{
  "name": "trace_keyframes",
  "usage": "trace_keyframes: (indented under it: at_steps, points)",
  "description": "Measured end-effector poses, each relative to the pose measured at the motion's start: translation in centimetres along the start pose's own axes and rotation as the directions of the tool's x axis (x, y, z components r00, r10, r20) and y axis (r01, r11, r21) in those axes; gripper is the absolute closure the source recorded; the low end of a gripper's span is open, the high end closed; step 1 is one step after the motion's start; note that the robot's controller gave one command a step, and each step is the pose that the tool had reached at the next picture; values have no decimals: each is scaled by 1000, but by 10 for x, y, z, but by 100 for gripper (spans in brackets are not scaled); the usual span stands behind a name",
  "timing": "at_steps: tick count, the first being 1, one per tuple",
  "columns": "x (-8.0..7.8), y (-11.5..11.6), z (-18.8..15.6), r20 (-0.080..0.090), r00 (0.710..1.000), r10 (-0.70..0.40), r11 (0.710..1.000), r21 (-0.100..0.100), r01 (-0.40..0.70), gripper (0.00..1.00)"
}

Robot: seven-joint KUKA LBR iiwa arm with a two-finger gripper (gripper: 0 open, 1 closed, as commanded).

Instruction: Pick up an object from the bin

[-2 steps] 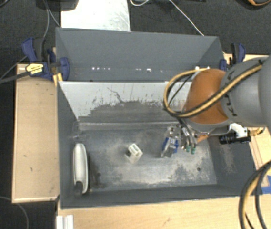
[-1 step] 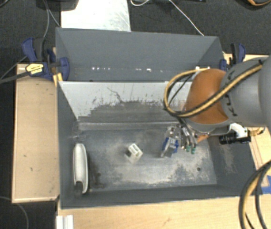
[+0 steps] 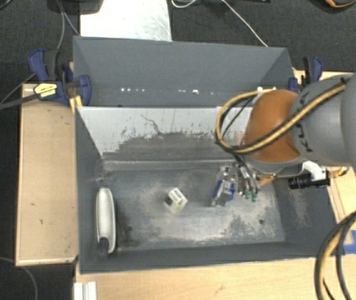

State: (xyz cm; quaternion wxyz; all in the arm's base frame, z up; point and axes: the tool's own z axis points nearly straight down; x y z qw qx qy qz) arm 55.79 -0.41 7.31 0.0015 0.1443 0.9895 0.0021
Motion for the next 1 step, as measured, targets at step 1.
trace_keyframes:
  at_steps: [1]
  points:
    - [1,0,-19,-3,1000,-2,1000,1,2,100]
